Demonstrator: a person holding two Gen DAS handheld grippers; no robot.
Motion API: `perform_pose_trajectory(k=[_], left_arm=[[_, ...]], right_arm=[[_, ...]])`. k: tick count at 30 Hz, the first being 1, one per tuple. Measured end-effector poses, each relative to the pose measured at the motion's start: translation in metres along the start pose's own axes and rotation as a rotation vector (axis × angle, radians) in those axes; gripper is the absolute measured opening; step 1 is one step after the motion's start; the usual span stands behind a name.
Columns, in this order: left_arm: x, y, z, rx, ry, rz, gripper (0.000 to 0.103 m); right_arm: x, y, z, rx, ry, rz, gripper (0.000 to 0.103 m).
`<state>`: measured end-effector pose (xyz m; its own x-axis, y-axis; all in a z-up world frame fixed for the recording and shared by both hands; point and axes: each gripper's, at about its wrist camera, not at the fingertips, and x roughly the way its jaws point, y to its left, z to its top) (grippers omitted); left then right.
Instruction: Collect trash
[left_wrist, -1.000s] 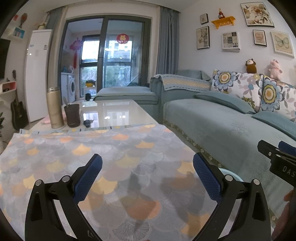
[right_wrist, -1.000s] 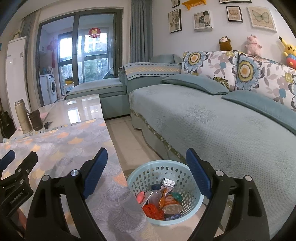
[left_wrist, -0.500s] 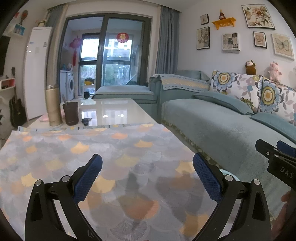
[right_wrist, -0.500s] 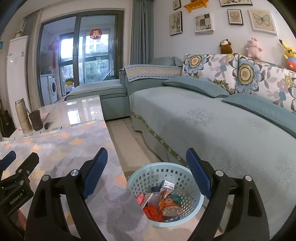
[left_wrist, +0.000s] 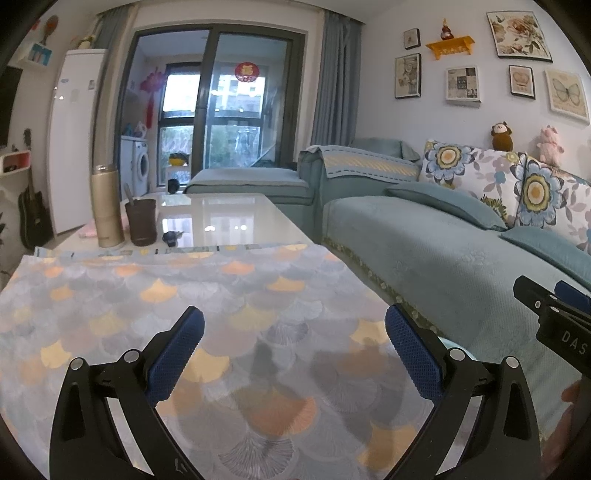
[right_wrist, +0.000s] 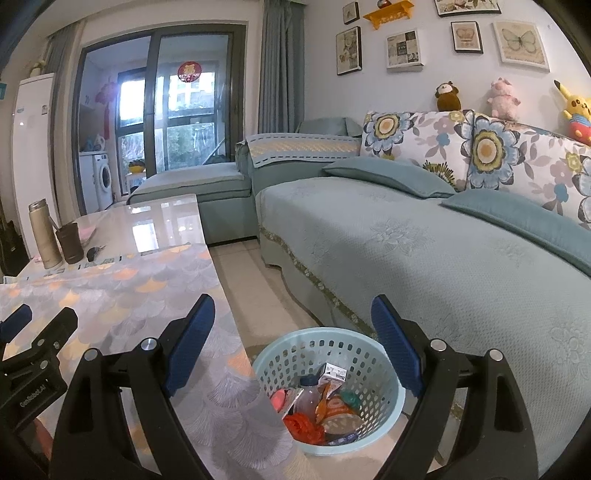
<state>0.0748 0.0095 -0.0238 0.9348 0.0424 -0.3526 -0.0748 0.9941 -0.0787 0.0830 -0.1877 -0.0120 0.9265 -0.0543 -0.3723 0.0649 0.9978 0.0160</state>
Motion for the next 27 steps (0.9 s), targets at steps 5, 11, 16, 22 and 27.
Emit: perform_pose_trajectory(k=[5, 11, 16, 22, 27], left_arm=[[-0.001, -0.001, -0.001, 0.004, 0.001, -0.001, 0.095], [-0.001, -0.003, -0.001, 0.003, 0.000, 0.003, 0.095], [-0.001, -0.004, -0.001, 0.004, 0.000, 0.003, 0.095], [-0.002, -0.007, -0.001, 0.016, 0.006, -0.003, 0.095], [-0.003, -0.009, 0.000, 0.020, 0.006, -0.002, 0.095]], right_arm=[[-0.001, 0.000, -0.001, 0.002, -0.004, -0.005, 0.082], [-0.005, -0.001, 0.000, 0.020, -0.028, -0.017, 0.082], [-0.006, -0.006, 0.002, 0.048, -0.045, -0.025, 0.082], [-0.011, -0.006, 0.001, 0.062, -0.094, -0.071, 0.082], [-0.013, -0.002, 0.000, 0.053, -0.106, -0.076, 0.082]])
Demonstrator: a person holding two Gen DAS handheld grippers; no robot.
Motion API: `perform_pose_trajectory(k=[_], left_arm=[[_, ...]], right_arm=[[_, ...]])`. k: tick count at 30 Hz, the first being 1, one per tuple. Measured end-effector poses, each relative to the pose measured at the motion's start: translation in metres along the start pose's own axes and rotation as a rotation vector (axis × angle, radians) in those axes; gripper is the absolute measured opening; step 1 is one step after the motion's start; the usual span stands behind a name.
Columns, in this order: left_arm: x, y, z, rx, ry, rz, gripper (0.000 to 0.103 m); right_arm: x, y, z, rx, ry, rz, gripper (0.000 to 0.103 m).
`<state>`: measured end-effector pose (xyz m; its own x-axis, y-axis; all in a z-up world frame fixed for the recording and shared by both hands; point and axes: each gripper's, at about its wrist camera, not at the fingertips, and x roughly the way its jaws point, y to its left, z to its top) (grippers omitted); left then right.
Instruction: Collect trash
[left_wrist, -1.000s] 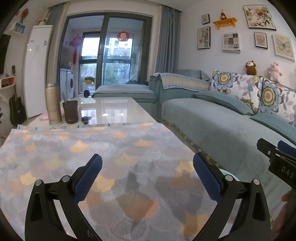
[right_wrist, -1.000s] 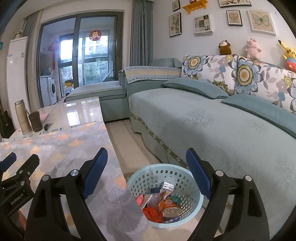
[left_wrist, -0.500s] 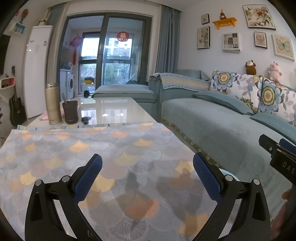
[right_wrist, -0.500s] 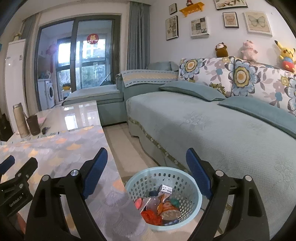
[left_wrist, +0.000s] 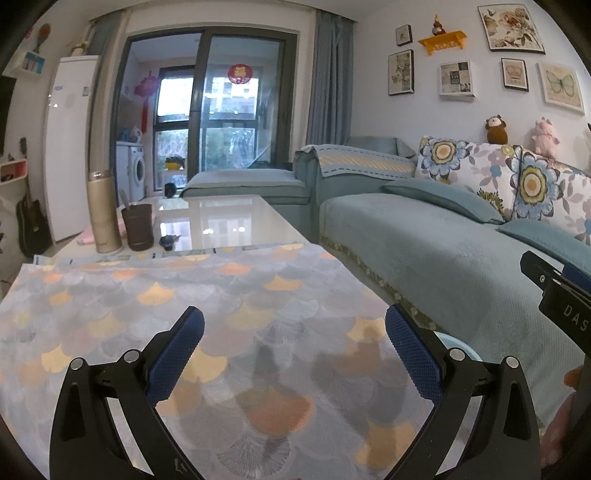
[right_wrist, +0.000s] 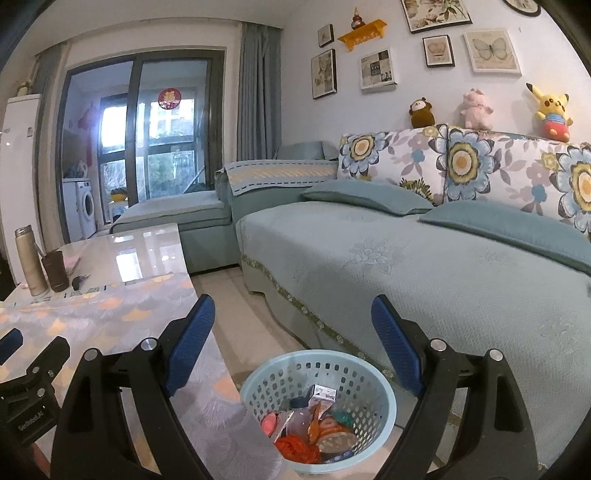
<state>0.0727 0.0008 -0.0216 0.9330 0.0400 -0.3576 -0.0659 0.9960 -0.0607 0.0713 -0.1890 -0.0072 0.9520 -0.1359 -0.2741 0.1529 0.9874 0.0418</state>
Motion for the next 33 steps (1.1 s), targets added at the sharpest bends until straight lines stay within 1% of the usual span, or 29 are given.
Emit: perform_pose_trajectory(k=[20, 22, 25, 31, 33], left_arm=[[-0.0017, 0.0005, 0.0021, -0.002, -0.002, -0.001, 0.095], [-0.0025, 0.0014, 0.0037, -0.009, -0.004, 0.001, 0.095], [0.0007, 0.0037, 0.0050, -0.028, 0.014, 0.003, 0.095], [-0.0002, 0.0056, 0.0061, -0.047, 0.008, 0.027, 0.096], [0.0000, 0.0060, 0.0068, -0.046, 0.009, 0.023, 0.096]], right_arm=[[0.0002, -0.0015, -0.0019, -0.006, 0.002, -0.001, 0.082], [0.0000, -0.0012, -0.0017, -0.006, 0.002, -0.002, 0.082], [0.0017, -0.0010, -0.0038, -0.009, 0.009, 0.003, 0.082], [0.0044, 0.0027, -0.0053, -0.023, 0.018, 0.014, 0.082], [0.0060, 0.0025, -0.0062, -0.022, 0.028, 0.018, 0.083]])
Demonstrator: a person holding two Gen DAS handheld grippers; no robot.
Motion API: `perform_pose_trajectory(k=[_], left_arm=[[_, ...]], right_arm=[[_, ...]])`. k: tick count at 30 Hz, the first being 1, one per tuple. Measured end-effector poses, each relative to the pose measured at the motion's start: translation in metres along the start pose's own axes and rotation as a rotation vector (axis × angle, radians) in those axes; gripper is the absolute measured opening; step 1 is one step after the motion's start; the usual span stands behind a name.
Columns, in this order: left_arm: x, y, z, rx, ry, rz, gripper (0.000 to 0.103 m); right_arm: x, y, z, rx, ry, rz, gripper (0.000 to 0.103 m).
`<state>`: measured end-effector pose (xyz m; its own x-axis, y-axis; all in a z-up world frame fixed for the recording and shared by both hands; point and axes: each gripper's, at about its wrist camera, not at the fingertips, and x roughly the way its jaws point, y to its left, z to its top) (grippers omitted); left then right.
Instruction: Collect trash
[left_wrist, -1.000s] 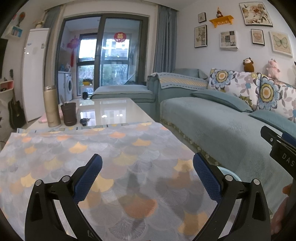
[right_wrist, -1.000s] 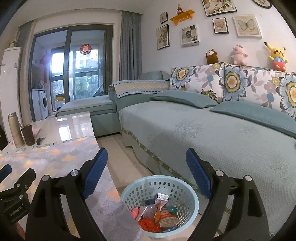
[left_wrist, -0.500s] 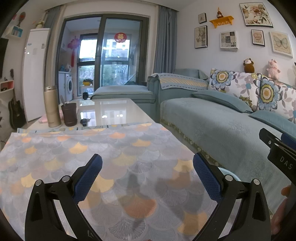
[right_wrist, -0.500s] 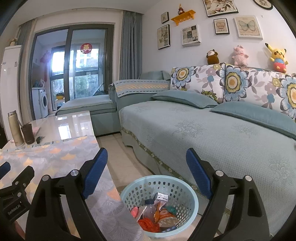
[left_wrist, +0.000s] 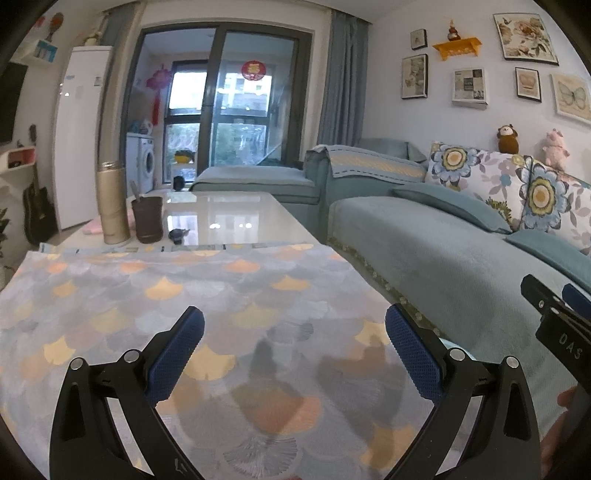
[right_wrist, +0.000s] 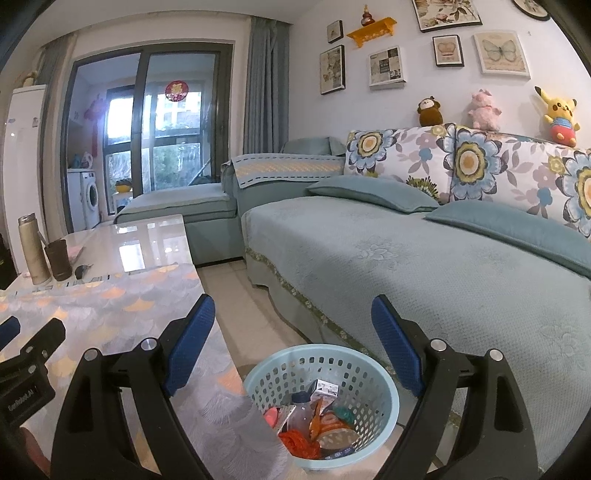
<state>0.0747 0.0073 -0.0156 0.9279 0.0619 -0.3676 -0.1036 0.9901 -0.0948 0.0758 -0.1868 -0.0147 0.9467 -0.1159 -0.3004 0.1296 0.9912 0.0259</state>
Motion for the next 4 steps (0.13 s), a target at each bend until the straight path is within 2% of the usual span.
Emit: perform_pose_trajectory(k=[4], left_arm=[[-0.0004, -0.0016, -0.0002, 0.008, -0.005, 0.000, 0.096]], right_arm=[[0.0048, -0.0033, -0.0016, 0.019, 0.025, 0.004, 0.087]])
